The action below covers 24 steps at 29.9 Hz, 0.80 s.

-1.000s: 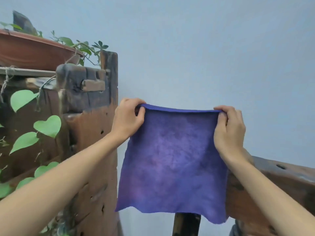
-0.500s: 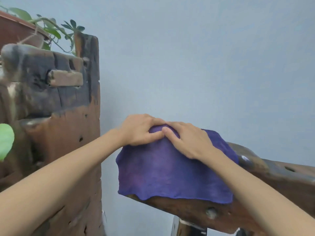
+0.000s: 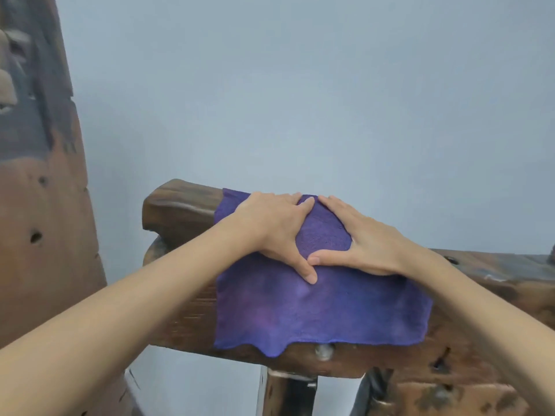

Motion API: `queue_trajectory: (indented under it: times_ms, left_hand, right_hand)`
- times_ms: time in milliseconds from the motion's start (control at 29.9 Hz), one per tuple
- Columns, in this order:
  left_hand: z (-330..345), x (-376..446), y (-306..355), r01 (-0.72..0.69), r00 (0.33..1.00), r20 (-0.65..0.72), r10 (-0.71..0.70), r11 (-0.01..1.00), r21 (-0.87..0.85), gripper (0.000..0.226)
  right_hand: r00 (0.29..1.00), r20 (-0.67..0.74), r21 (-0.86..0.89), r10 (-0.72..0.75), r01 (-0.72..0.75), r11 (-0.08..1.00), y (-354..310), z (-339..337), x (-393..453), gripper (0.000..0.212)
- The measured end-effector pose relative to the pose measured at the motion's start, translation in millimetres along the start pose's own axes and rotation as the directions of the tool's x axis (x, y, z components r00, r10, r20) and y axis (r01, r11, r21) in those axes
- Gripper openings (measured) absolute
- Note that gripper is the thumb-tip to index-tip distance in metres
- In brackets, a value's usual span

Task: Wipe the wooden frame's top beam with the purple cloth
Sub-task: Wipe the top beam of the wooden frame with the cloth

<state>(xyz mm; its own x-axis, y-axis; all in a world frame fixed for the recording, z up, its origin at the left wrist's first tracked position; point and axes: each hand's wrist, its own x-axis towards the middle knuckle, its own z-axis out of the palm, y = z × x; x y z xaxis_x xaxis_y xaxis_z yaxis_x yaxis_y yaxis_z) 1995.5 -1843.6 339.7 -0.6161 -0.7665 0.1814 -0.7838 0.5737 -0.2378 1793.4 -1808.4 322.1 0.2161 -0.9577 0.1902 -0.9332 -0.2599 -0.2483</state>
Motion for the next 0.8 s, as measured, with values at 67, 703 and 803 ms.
queue_trajectory:
  times_ms: [67,703,803]
  left_hand:
    - [0.4,11.6,21.2,-0.024,1.000,-0.003,0.024,1.000,-0.012,0.148]
    - [29.9,118.1,217.1,-0.112,0.985,-0.119,0.128,0.985,0.130,0.117]
    - [30.3,124.5,244.8,-0.075,0.988,-0.138,0.069,0.996,-0.041,0.123]
  right_hand:
    - [1.000,-0.012,-0.004,0.007,-0.007,1.000,19.8,-2.0,-8.1,0.119]
    - [0.997,-0.072,-0.284,0.009,-0.029,0.958,197.3,-24.2,-98.5,0.109]
    - [0.995,-0.099,-0.336,-0.014,-0.021,0.942,223.9,-31.4,-110.7,0.114]
